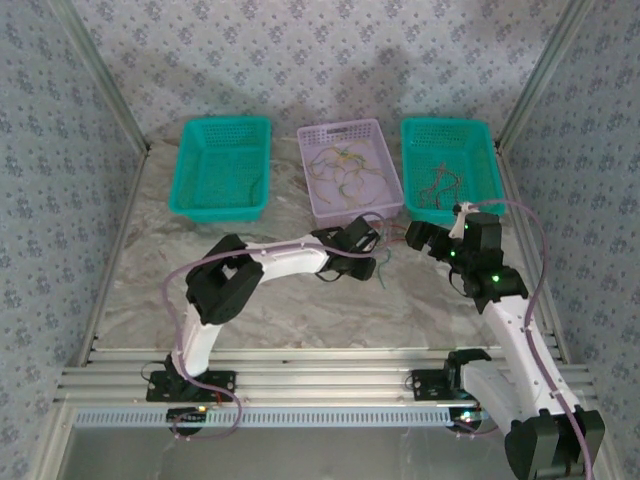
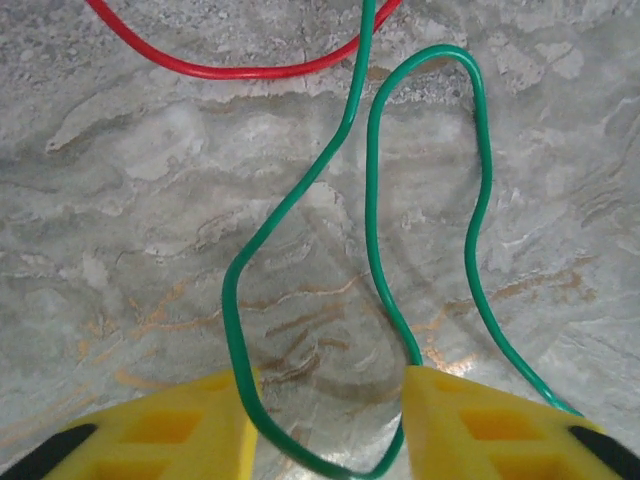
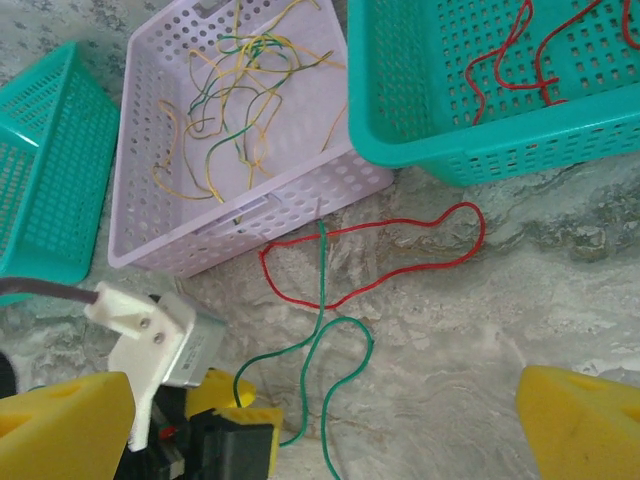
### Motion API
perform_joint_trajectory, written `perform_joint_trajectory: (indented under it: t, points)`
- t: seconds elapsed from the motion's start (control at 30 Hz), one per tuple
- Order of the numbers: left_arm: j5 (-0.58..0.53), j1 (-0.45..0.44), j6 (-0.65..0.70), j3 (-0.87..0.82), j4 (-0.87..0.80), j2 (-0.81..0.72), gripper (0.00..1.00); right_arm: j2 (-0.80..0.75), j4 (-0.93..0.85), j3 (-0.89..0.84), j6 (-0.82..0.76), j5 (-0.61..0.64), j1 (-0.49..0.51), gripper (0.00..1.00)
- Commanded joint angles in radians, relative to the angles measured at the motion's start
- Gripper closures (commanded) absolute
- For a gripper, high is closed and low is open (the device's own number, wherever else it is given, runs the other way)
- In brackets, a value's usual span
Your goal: Untangle the cables
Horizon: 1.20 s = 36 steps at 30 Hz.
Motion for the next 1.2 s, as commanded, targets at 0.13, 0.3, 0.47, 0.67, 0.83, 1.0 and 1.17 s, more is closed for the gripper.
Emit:
perform_joint_trajectory:
  t: [0.13,0.3,0.47,0.67,0.83,1.0,1.17]
  points:
    - [-0.034,0.001,0.013,0.065,-0.039,0.047,0.76,-0.041,-0.014,-0.023,0.012,-0.023,-0.005,0.0]
    - [-0.042,0.011,0.022,0.06,-0.047,0.037,1.0,-0.049,-0.01,-0.032,0.009,-0.031,-0.005,0.0]
    - [-0.041,0.005,0.04,0.033,-0.056,-0.052,1.0,-0.059,-0.007,-0.037,0.011,-0.033,-0.005,0.0]
    - [-0.055,-0.002,0.043,-0.049,-0.084,-0.262,1.0,-0.055,-0.002,-0.042,0.006,-0.029,-0.005,0.0]
    - [-0.117,-0.002,0.059,-0.086,-0.149,-0.449,1.0,-0.045,0.013,-0.048,0.008,-0.039,-0.002,0.0]
    - [-0.189,0.041,0.107,-0.123,-0.206,-0.606,1.0,0.022,0.038,-0.052,0.006,-0.07,0.02,0.0]
    - [-0.217,0.184,0.15,-0.143,-0.245,-0.716,1.0,0.144,0.038,-0.03,-0.025,-0.033,0.085,0.0]
